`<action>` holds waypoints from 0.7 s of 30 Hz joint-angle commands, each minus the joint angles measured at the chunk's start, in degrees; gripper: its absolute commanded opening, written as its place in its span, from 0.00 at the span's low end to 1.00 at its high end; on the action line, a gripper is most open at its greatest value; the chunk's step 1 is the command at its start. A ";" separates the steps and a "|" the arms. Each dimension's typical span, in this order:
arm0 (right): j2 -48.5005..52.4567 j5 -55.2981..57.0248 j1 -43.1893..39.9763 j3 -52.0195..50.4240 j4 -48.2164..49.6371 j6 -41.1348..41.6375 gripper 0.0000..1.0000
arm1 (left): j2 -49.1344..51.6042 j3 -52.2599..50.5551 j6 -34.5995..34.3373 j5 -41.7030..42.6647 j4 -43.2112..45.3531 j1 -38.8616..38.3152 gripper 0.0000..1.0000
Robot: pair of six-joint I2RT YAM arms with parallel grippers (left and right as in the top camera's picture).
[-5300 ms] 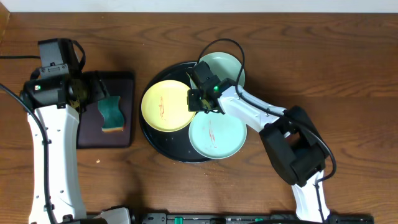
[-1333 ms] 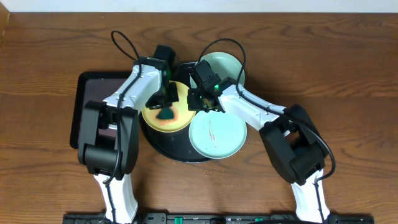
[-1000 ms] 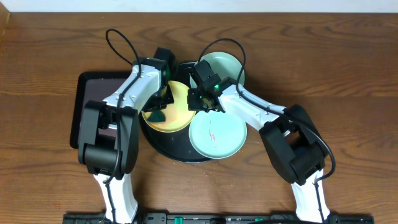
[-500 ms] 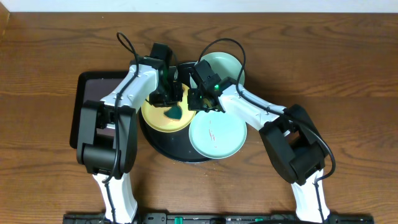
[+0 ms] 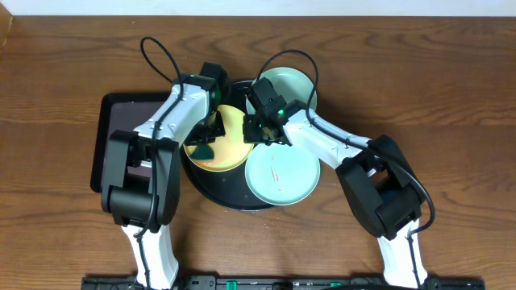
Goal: Clean dirty plates on tray and stack at the side
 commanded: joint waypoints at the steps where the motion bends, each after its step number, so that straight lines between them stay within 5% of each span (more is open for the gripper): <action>1: 1.64 -0.28 -0.46 0.50 0.02 -0.42 0.01 | 1.38 -0.76 8.33 15.76 1.90 0.50 0.07; 5: 1.64 -0.28 -0.46 0.50 0.02 -0.44 0.01 | 1.38 -0.76 14.95 27.58 4.98 0.50 0.07; 21: 1.64 -0.61 -0.46 0.50 0.61 -1.92 0.01 | -4.35 6.49 13.35 27.67 4.76 11.54 0.07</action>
